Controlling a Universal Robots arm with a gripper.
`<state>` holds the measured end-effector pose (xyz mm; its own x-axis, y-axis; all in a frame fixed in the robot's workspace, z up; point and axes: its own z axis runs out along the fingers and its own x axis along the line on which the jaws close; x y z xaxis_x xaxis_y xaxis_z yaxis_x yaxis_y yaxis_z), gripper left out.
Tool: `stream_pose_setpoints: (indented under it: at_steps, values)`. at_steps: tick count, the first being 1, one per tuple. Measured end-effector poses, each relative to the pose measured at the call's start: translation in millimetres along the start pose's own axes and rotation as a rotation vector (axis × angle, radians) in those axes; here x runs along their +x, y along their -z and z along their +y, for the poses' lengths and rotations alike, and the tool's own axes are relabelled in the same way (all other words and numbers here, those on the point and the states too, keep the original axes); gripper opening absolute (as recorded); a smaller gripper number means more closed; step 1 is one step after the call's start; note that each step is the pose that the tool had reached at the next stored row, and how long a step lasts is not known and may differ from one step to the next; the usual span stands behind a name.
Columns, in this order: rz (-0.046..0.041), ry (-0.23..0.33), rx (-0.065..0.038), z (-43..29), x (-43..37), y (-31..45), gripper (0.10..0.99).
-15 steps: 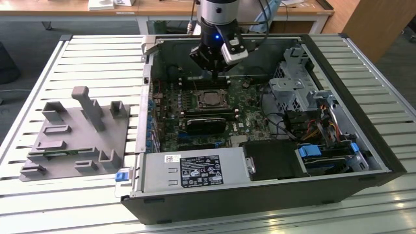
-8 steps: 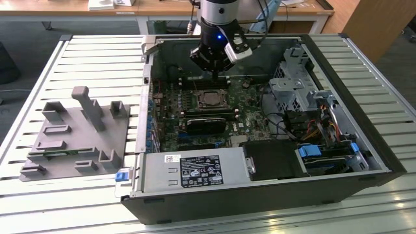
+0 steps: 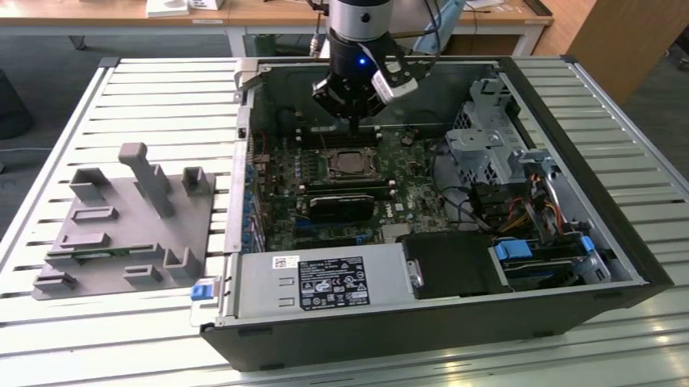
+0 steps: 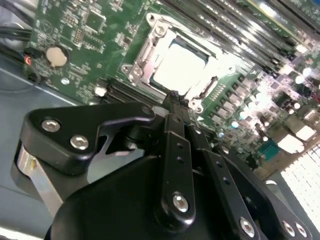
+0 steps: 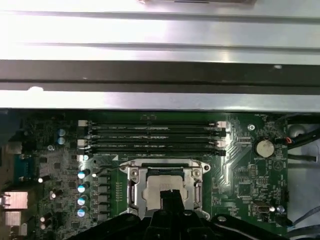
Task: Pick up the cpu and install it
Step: 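Install the first cpu locking lever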
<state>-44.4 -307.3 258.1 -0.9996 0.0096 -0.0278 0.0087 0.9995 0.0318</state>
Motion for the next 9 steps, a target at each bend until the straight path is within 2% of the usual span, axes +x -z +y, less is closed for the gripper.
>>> stream_pose_setpoints:
  at_steps: [3,9]
  values:
    - [-0.0001,0.000,0.000,0.0,11.2,0.2,0.106]
    - [-0.0002,0.000,0.000,-0.6,26.1,0.4,0.106]
